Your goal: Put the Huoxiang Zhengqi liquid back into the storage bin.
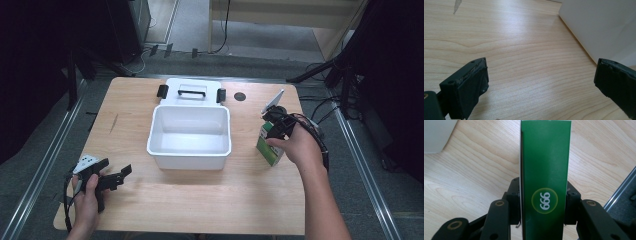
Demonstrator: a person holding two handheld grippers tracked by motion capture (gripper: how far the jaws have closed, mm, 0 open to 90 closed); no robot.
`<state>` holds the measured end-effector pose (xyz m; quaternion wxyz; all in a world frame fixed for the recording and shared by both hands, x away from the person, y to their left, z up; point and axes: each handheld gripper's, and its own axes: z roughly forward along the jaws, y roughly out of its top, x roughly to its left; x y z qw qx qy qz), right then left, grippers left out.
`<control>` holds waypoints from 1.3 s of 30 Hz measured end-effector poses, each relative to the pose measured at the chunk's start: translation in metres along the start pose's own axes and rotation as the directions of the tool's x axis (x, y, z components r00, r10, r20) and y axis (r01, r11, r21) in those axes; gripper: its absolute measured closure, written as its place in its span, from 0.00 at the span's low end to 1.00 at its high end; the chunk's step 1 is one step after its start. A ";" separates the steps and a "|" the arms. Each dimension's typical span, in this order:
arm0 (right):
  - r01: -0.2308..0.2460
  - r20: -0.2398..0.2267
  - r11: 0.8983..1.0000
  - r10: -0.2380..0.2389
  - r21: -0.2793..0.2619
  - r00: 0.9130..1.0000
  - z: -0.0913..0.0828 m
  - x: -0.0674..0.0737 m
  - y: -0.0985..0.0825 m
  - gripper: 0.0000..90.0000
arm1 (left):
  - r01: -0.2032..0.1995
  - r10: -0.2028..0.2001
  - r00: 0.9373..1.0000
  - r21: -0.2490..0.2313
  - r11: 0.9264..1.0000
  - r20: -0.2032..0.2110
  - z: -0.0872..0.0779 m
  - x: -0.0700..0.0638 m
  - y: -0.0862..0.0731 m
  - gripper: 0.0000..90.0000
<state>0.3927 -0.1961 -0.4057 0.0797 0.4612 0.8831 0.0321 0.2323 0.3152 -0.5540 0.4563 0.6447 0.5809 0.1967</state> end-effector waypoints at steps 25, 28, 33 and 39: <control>0.290 0.009 0.955 -0.290 -0.059 0.957 -0.001 0.011 0.001 0.71 | 0.004 -0.004 1.000 0.000 1.000 0.004 0.000 0.000 0.000 0.00; 0.417 0.035 0.905 -0.415 -0.082 0.909 -0.010 0.013 0.000 0.71 | 0.003 -0.003 1.000 0.001 1.000 0.005 0.000 0.001 0.000 0.00; 0.564 0.063 0.818 -0.561 -0.112 0.825 -0.023 0.014 -0.001 0.71 | 0.004 -0.004 1.000 0.001 1.000 0.005 0.000 0.000 0.000 0.00; 0.682 0.048 0.719 -0.683 -0.132 0.729 -0.042 0.015 0.002 0.71 | 0.003 -0.003 1.000 -0.002 1.000 0.006 0.000 0.001 0.000 0.00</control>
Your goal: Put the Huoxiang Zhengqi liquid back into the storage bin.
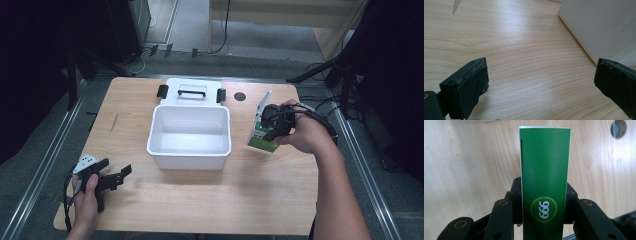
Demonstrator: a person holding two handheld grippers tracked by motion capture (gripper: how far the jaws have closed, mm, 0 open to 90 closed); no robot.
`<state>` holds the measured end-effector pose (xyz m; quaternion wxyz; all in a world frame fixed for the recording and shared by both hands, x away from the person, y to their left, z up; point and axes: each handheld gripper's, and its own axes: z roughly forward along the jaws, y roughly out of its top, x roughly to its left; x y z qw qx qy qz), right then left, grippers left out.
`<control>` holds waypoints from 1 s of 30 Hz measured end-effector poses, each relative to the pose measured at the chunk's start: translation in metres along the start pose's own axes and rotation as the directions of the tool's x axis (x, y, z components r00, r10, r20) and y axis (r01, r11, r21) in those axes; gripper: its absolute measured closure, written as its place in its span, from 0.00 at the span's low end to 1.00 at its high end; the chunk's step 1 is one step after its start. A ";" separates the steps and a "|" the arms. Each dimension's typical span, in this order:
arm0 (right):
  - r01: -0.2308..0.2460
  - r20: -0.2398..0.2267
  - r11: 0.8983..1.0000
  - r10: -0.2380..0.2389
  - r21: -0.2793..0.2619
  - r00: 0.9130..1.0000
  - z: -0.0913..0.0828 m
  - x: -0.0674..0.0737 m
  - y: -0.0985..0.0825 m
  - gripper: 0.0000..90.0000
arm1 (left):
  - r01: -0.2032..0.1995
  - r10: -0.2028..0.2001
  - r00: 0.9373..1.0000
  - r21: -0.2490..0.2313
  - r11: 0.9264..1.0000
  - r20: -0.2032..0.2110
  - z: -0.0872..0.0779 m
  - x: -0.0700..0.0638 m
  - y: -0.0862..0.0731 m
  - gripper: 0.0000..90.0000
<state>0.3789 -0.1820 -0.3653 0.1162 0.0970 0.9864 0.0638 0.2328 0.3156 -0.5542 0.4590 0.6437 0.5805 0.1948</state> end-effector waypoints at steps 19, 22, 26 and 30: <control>0.153 -0.016 0.988 -0.153 -0.029 0.988 -0.065 -0.002 0.031 0.71 | 0.000 0.000 1.000 0.003 1.000 0.002 0.000 0.000 0.000 0.00; 0.157 -0.025 0.987 -0.158 -0.026 0.987 -0.071 -0.003 0.035 0.71 | 0.000 0.000 1.000 0.003 1.000 0.002 0.000 0.000 0.000 0.00; 0.147 -0.016 0.989 -0.147 -0.025 0.989 -0.081 -0.004 0.042 0.71 | -0.003 0.003 1.000 0.006 1.000 0.003 0.000 0.000 0.000 0.00; 0.145 -0.015 0.989 -0.146 -0.031 0.989 -0.086 -0.004 0.049 0.71 | -0.002 0.002 1.000 0.007 1.000 0.003 0.000 0.000 0.000 0.00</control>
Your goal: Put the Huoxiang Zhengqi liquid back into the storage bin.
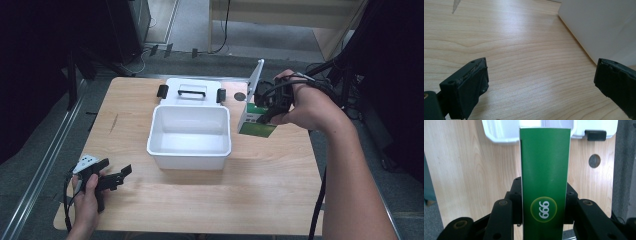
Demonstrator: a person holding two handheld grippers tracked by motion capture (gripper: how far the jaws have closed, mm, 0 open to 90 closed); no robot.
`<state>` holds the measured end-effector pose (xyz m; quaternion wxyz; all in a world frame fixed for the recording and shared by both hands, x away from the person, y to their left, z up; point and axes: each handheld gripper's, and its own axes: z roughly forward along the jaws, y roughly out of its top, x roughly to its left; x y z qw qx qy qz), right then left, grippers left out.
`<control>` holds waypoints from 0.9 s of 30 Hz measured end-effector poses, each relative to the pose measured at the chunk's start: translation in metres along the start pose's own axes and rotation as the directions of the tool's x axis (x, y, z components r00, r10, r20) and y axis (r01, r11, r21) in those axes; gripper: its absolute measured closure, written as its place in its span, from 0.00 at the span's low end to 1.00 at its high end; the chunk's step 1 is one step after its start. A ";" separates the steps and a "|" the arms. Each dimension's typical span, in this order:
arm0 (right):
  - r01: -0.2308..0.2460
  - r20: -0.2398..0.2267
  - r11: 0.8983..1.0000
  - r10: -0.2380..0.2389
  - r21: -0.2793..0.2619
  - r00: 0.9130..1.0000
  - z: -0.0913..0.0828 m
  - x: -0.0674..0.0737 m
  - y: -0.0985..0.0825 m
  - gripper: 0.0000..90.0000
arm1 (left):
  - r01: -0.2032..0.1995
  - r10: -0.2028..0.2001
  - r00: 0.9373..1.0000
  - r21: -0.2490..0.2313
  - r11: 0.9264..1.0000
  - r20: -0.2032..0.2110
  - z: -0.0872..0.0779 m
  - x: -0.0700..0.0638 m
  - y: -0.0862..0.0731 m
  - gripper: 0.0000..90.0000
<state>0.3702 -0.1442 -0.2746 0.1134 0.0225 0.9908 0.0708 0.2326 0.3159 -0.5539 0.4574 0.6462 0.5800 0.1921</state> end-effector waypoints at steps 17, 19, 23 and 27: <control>0.061 -0.015 0.998 -0.061 -0.015 0.998 -0.001 -0.011 0.072 0.71 | 0.007 -0.007 1.000 -0.006 1.000 0.006 0.000 0.001 0.000 0.00; 0.064 -0.025 0.998 -0.065 -0.015 0.998 0.001 -0.011 0.084 0.71 | 0.009 -0.008 1.000 -0.007 1.000 0.008 0.000 0.001 0.000 0.00; 0.090 -0.039 0.996 -0.091 -0.030 0.995 0.007 -0.012 0.098 0.71 | 0.009 -0.009 1.000 -0.008 1.000 0.009 0.000 0.001 0.000 0.00; 0.105 -0.046 0.994 -0.107 -0.026 0.993 0.013 -0.013 0.108 0.71 | 0.010 -0.010 1.000 -0.009 1.000 0.011 -0.001 0.001 0.000 0.00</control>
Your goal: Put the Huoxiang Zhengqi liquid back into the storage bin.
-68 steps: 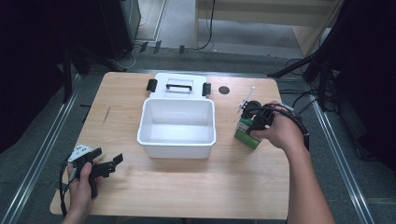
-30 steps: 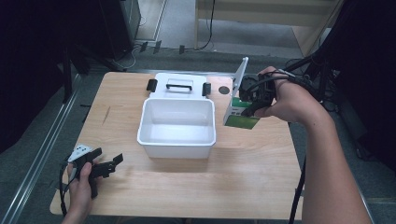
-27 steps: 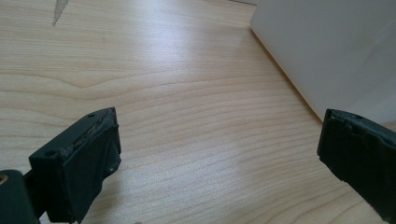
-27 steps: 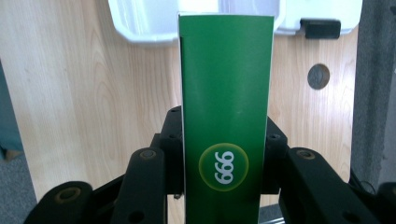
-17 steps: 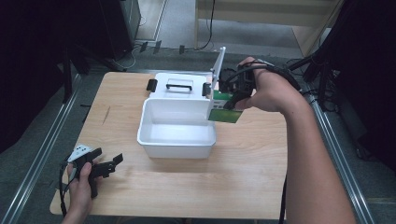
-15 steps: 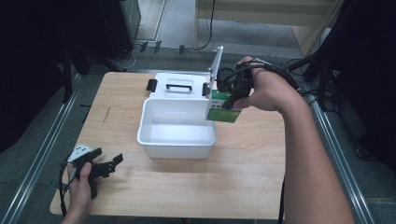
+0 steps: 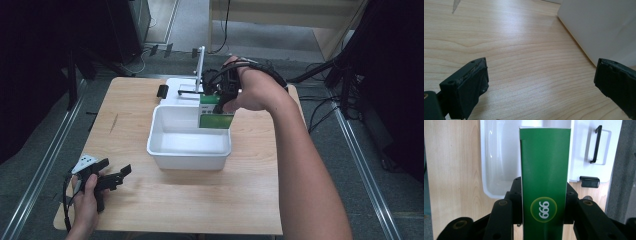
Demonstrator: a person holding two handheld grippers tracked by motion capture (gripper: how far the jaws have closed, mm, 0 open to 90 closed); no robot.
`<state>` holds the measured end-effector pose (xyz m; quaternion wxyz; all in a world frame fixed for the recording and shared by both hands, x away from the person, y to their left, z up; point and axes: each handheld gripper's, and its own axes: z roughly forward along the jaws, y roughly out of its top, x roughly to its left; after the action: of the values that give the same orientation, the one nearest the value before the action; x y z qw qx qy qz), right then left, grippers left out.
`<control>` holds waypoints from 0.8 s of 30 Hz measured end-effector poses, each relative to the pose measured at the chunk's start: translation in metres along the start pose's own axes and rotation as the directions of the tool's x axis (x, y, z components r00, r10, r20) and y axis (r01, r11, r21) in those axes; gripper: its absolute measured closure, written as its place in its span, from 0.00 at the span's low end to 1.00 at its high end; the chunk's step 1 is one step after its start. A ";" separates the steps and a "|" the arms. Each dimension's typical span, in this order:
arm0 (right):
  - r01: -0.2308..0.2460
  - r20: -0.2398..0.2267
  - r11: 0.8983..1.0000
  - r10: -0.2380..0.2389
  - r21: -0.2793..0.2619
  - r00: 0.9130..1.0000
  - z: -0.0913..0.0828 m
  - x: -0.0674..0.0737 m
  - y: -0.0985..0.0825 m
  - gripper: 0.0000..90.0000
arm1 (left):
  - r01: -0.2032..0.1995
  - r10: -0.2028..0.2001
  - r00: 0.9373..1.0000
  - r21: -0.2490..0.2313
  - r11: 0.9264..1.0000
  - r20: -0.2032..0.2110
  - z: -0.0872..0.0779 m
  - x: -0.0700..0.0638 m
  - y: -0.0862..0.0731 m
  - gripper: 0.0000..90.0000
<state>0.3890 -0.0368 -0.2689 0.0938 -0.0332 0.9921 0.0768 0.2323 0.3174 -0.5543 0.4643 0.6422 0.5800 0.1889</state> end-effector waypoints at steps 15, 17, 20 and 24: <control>0.027 -0.017 0.999 -0.026 0.027 1.000 0.031 -0.004 0.003 0.71 | 0.000 0.000 1.000 -0.003 1.000 -0.002 0.000 -0.001 0.000 0.00; 0.019 -0.016 0.999 -0.018 0.035 1.000 0.034 -0.004 0.003 0.70 | -0.005 0.005 1.000 -0.001 1.000 -0.002 0.000 0.000 0.000 0.00; -0.001 -0.027 0.999 0.003 0.048 1.000 0.046 -0.004 0.003 0.70 | -0.006 0.006 1.000 0.000 1.000 -0.002 0.000 0.000 0.000 0.00; -0.001 -0.031 0.998 0.002 0.063 1.000 0.055 -0.004 0.002 0.70 | -0.004 0.004 1.000 0.000 1.000 -0.001 0.000 0.000 0.000 0.00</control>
<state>0.4023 -0.0256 -0.3207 0.0792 -0.0307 0.9954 0.0449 0.2323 0.3172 -0.5543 0.4637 0.6432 0.5788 0.1902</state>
